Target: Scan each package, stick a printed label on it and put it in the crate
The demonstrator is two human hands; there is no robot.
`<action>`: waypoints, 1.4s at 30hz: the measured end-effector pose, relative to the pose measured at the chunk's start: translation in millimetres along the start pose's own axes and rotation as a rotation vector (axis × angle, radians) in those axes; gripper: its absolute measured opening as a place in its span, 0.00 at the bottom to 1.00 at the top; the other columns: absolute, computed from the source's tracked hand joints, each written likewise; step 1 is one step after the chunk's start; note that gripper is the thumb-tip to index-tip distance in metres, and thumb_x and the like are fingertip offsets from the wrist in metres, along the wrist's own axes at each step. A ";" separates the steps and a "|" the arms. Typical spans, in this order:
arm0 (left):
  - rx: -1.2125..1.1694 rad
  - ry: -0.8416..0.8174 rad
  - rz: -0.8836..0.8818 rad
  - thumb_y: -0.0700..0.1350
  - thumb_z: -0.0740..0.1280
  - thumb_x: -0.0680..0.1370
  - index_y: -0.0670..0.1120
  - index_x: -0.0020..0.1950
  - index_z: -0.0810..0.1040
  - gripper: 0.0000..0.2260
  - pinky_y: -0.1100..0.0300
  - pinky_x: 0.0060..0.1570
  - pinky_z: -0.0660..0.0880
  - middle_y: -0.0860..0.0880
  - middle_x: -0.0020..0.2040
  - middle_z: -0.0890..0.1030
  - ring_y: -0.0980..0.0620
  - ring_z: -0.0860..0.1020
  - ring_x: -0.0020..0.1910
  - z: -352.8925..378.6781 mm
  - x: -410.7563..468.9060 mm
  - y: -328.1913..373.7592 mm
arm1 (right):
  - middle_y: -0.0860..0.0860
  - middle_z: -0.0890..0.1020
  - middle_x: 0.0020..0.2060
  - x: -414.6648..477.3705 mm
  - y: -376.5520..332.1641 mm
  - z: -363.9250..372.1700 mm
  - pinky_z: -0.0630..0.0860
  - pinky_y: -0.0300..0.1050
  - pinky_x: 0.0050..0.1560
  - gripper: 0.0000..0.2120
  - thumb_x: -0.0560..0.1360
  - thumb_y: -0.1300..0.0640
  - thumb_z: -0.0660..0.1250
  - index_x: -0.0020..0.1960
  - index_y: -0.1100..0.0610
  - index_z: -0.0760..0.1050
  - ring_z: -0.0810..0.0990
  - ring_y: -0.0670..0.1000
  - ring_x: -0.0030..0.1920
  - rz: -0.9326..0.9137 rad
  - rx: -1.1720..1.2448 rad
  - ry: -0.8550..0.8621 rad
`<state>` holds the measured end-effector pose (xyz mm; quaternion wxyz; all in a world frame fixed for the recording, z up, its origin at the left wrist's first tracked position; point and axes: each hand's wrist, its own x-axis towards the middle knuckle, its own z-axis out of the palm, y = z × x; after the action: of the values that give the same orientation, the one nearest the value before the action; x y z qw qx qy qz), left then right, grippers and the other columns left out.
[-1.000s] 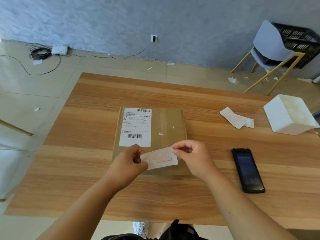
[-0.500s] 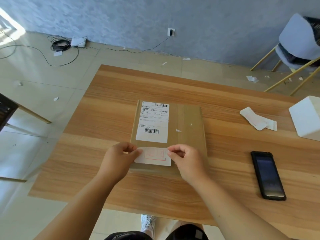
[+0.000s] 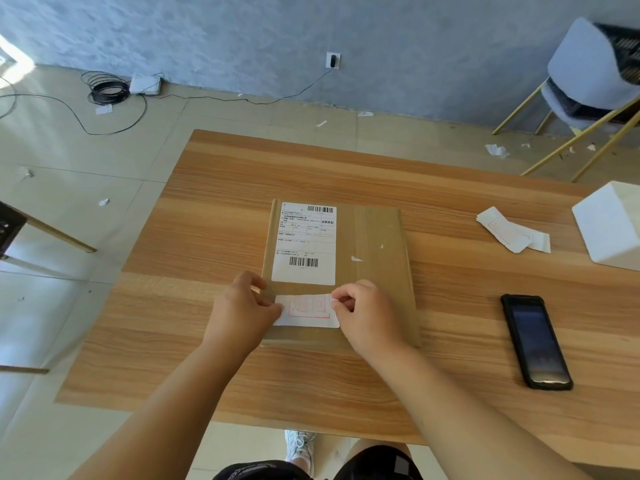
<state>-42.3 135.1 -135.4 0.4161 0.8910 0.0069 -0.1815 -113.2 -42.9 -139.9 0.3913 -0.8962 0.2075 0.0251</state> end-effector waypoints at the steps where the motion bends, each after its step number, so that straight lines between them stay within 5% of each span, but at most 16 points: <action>1: 0.022 -0.003 0.015 0.43 0.73 0.68 0.54 0.44 0.71 0.13 0.62 0.27 0.70 0.52 0.34 0.80 0.56 0.78 0.33 0.6 0.3 -0.5 | 0.47 0.76 0.48 0.3 -0.5 -0.2 0.70 0.30 0.42 0.05 0.75 0.60 0.67 0.48 0.54 0.80 0.77 0.46 0.44 -0.017 -0.042 -0.005; 5: 0.106 0.008 0.147 0.43 0.73 0.70 0.57 0.42 0.70 0.14 0.68 0.31 0.70 0.53 0.48 0.70 0.60 0.76 0.36 -1.9 -0.1 -6.3 | 0.45 0.66 0.52 0.5 1.7 -9.2 0.71 0.41 0.41 0.12 0.74 0.50 0.69 0.57 0.44 0.77 0.72 0.46 0.45 -0.024 -0.267 -0.007; 10: 0.315 -0.022 0.508 0.45 0.71 0.73 0.51 0.56 0.80 0.12 0.56 0.39 0.78 0.50 0.53 0.70 0.53 0.75 0.38 0.1 -11.1 -18.2 | 0.48 0.60 0.66 -4.5 12.0 -14.0 0.69 0.41 0.53 0.21 0.74 0.41 0.66 0.66 0.39 0.72 0.68 0.46 0.47 -0.227 -0.351 -0.106; 14: 0.434 0.034 0.610 0.50 0.73 0.71 0.49 0.56 0.82 0.15 0.49 0.37 0.79 0.47 0.53 0.75 0.45 0.75 0.45 -2.9 -12.6 -24.7 | 0.52 0.64 0.66 -8.1 19.5 -9.7 0.65 0.47 0.64 0.20 0.75 0.40 0.64 0.66 0.40 0.72 0.66 0.54 0.63 -0.267 -0.403 -0.074; 19: 0.508 0.023 0.640 0.53 0.71 0.72 0.47 0.56 0.82 0.16 0.51 0.39 0.79 0.50 0.53 0.75 0.46 0.76 0.49 -8.9 -9.4 -27.5 | 0.54 0.70 0.63 -9.3 27.1 -19.8 0.67 0.51 0.62 0.19 0.75 0.42 0.66 0.64 0.43 0.76 0.68 0.57 0.62 -0.307 -0.490 -0.027; 22: 0.433 0.026 0.591 0.50 0.71 0.73 0.46 0.49 0.83 0.10 0.54 0.39 0.77 0.51 0.52 0.75 0.48 0.77 0.48 -9.7 -4.9 -23.7 | 0.55 0.77 0.52 -6.9 27.6 -29.3 0.74 0.50 0.48 0.15 0.73 0.48 0.71 0.55 0.54 0.82 0.77 0.59 0.51 -0.394 -0.540 0.038; 25: 0.359 0.056 0.463 0.55 0.68 0.74 0.49 0.41 0.80 0.10 0.55 0.34 0.77 0.55 0.48 0.74 0.53 0.76 0.41 -11.4 4.4 -18.6 | 0.50 0.77 0.45 4.2 27.1 -45.9 0.71 0.45 0.41 0.11 0.75 0.49 0.69 0.48 0.57 0.82 0.77 0.54 0.45 -0.344 -0.549 0.083; 27: 0.278 0.089 0.384 0.58 0.66 0.74 0.51 0.41 0.77 0.11 0.55 0.36 0.76 0.55 0.47 0.74 0.53 0.76 0.40 -10.3 14.9 -13.7 | 0.48 0.76 0.48 15.1 29.6 -58.3 0.71 0.45 0.43 0.12 0.76 0.47 0.66 0.51 0.54 0.79 0.75 0.51 0.48 -0.192 -0.461 0.133; 30: 0.194 0.077 0.150 0.61 0.63 0.74 0.50 0.54 0.75 0.17 0.55 0.44 0.73 0.50 0.53 0.74 0.50 0.76 0.48 -4.6 35.8 -5.4 | 0.49 0.73 0.57 31.6 36.1 -73.7 0.73 0.47 0.51 0.18 0.76 0.43 0.63 0.61 0.51 0.73 0.74 0.53 0.56 0.066 -0.387 0.187; 33: 0.171 -0.064 -0.072 0.62 0.59 0.76 0.46 0.67 0.68 0.27 0.51 0.51 0.73 0.44 0.60 0.75 0.45 0.75 0.55 2.6 52.2 -3.2 | 0.53 0.69 0.68 43.1 49.0 -80.6 0.70 0.50 0.59 0.32 0.76 0.37 0.60 0.73 0.54 0.61 0.71 0.56 0.65 0.302 -0.363 0.031; 35: 0.166 -0.161 -0.091 0.61 0.57 0.77 0.44 0.65 0.70 0.25 0.51 0.49 0.73 0.44 0.57 0.78 0.45 0.77 0.52 7.7 53.7 -2.8 | 0.54 0.66 0.72 46.9 58.2 -81.2 0.69 0.52 0.63 0.37 0.76 0.36 0.59 0.76 0.57 0.55 0.68 0.57 0.69 0.386 -0.251 -0.091; 39: 0.187 -0.129 -0.055 0.59 0.57 0.79 0.46 0.50 0.74 0.17 0.55 0.37 0.73 0.48 0.45 0.81 0.51 0.77 0.41 13.8 42.1 -0.1 | 0.52 0.75 0.64 52.9 66.0 -78.6 0.71 0.52 0.62 0.26 0.78 0.40 0.58 0.68 0.57 0.66 0.75 0.55 0.60 0.383 -0.070 -0.202; 42: 0.142 -0.103 -0.093 0.58 0.58 0.78 0.46 0.51 0.74 0.16 0.53 0.42 0.76 0.48 0.46 0.81 0.49 0.78 0.43 18.5 28.2 4.0 | 0.53 0.78 0.58 59.0 65.0 -80.0 0.73 0.49 0.58 0.19 0.79 0.46 0.59 0.62 0.58 0.70 0.77 0.56 0.56 0.389 -0.010 -0.215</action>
<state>-21.2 114.8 -152.5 0.3428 0.9065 0.0139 -0.2462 -94.1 -160.2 -141.6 0.3946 -0.8335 0.3332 0.1964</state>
